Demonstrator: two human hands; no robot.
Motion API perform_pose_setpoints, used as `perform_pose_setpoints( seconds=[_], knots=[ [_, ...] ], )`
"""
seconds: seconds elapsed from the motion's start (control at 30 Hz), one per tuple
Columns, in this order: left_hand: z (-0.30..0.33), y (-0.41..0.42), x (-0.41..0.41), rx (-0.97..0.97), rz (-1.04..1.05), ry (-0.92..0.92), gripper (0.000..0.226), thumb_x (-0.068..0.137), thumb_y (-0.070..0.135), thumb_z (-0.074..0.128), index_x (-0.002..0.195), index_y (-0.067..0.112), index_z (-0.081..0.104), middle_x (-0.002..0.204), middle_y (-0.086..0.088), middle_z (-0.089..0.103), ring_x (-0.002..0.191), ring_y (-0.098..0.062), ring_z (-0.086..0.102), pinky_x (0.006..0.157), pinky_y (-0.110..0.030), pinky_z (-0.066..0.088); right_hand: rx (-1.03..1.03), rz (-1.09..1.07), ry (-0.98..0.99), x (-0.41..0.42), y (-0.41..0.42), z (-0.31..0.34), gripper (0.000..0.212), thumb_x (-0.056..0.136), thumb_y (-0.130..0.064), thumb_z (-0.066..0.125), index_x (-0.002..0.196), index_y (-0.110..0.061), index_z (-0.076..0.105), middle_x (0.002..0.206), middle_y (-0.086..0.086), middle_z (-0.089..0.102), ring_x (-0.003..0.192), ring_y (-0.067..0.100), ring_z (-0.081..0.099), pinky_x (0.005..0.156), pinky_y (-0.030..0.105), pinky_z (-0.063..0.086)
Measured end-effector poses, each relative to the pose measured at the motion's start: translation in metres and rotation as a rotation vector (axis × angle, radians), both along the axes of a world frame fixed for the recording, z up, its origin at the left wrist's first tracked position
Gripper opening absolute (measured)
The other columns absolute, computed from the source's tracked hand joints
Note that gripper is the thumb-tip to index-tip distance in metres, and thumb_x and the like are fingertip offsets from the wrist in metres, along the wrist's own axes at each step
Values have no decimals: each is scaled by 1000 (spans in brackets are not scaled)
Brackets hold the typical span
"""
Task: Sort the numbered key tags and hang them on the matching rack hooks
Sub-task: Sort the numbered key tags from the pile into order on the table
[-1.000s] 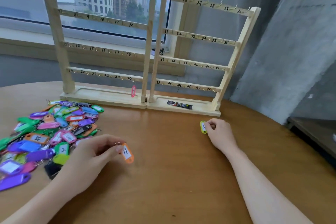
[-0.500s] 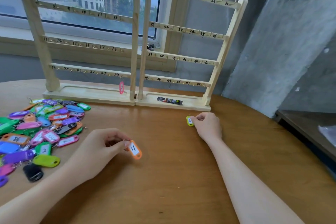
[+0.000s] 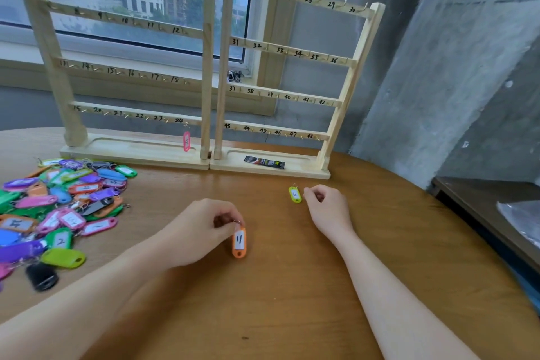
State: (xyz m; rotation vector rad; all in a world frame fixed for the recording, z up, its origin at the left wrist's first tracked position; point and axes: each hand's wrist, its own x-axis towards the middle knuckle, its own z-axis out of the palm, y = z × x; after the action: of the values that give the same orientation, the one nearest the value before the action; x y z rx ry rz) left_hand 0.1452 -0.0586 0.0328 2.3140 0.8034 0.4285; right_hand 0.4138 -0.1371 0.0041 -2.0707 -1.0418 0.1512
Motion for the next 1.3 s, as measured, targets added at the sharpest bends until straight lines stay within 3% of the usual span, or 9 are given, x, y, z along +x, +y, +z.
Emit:
perform_pose_setpoints(
  seconds=[0.23,0.4,0.6,0.73,0.83,0.93,1.03,1.13,1.3],
  knots=[
    [-4,28,-46,87,94,112,12,99,24,61,100,34,68,91,16,66,86,0,58,68,-12,39,-52,7,-136,-1,-2,-8,24,101,-39,54,91,-23,69,85,-12,66,90,14,60,72,32,48],
    [-14,37,-73,93,173,75,15,98,24,62,96,35,71,87,16,68,85,-1,60,76,-24,49,-53,14,-170,-2,-3,-11,19,100,-38,56,92,-26,68,87,-10,68,90,17,62,71,32,50],
    [-22,29,-81,199,156,-1,14,94,22,65,96,34,73,86,14,61,79,-4,55,70,-21,44,7,43,-106,-13,-8,-1,14,101,-28,58,98,-21,69,91,-8,67,90,12,61,66,18,42],
    [-23,30,-92,237,150,-73,14,94,26,66,105,31,72,87,15,56,80,-4,54,71,-14,40,112,99,-67,-23,-12,6,16,100,-20,59,88,-22,70,80,-2,70,82,20,66,69,30,50],
    [-18,41,-116,303,183,-114,16,93,26,66,107,30,71,86,17,55,83,-2,52,71,-13,37,136,197,-76,-45,-8,16,19,100,-18,60,86,-24,70,75,-2,70,77,20,67,71,37,53],
    [-11,64,-151,424,339,-134,11,90,21,70,99,27,71,84,16,55,81,-6,51,71,-30,41,77,344,-105,-83,6,26,19,99,-21,61,84,-26,71,70,-5,68,70,12,64,68,30,51],
    [-12,85,-185,537,547,-89,11,87,12,74,96,17,76,84,3,63,83,-26,59,72,-37,44,1,481,-116,-126,32,29,19,99,-25,62,83,-28,72,70,-8,68,70,9,63,66,28,50],
    [-17,100,-202,532,662,38,16,87,17,75,102,18,77,102,-6,69,101,-36,60,89,-48,44,-43,619,-153,-167,63,32,15,99,-27,62,90,-27,73,78,-14,68,75,0,60,66,15,44],
    [-17,109,-194,545,652,62,17,95,32,65,102,24,78,109,-1,66,110,-30,53,95,-44,33,-54,750,-196,-224,118,37,15,100,-29,60,103,-26,73,92,-14,69,85,1,61,76,21,50]
  ],
)
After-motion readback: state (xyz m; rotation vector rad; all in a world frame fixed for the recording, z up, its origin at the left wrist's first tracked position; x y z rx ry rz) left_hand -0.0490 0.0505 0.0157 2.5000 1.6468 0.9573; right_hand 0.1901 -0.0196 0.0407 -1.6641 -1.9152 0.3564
